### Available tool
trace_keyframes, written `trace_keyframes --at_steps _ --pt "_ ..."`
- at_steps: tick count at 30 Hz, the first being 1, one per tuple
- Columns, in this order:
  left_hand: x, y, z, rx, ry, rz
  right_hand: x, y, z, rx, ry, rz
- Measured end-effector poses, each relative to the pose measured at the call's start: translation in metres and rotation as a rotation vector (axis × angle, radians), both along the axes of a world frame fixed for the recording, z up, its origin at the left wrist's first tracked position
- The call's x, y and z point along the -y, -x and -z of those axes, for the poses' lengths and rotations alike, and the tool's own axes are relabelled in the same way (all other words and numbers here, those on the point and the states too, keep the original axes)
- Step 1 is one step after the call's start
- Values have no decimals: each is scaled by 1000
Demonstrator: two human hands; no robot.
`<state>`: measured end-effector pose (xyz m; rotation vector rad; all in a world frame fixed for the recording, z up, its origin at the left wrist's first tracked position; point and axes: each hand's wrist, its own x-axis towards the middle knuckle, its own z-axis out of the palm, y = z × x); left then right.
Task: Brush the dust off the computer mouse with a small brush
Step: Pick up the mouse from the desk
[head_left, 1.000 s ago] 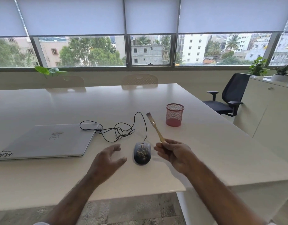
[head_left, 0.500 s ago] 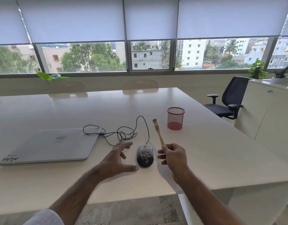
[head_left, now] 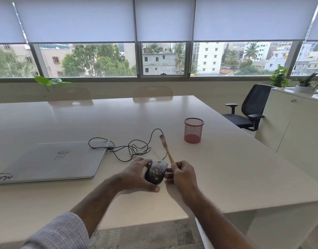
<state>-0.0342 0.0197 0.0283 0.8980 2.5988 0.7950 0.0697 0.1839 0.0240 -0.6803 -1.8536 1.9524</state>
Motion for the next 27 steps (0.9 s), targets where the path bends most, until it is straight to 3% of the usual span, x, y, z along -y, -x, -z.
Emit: trace_keyframes --at_steps 8,27 --pt "5 17 -9 233 3 47 -3 0 -4 22 -41 -22" --pt "-9 7 -7 198 -32 14 -7 -3 -15 85 -83 -70"
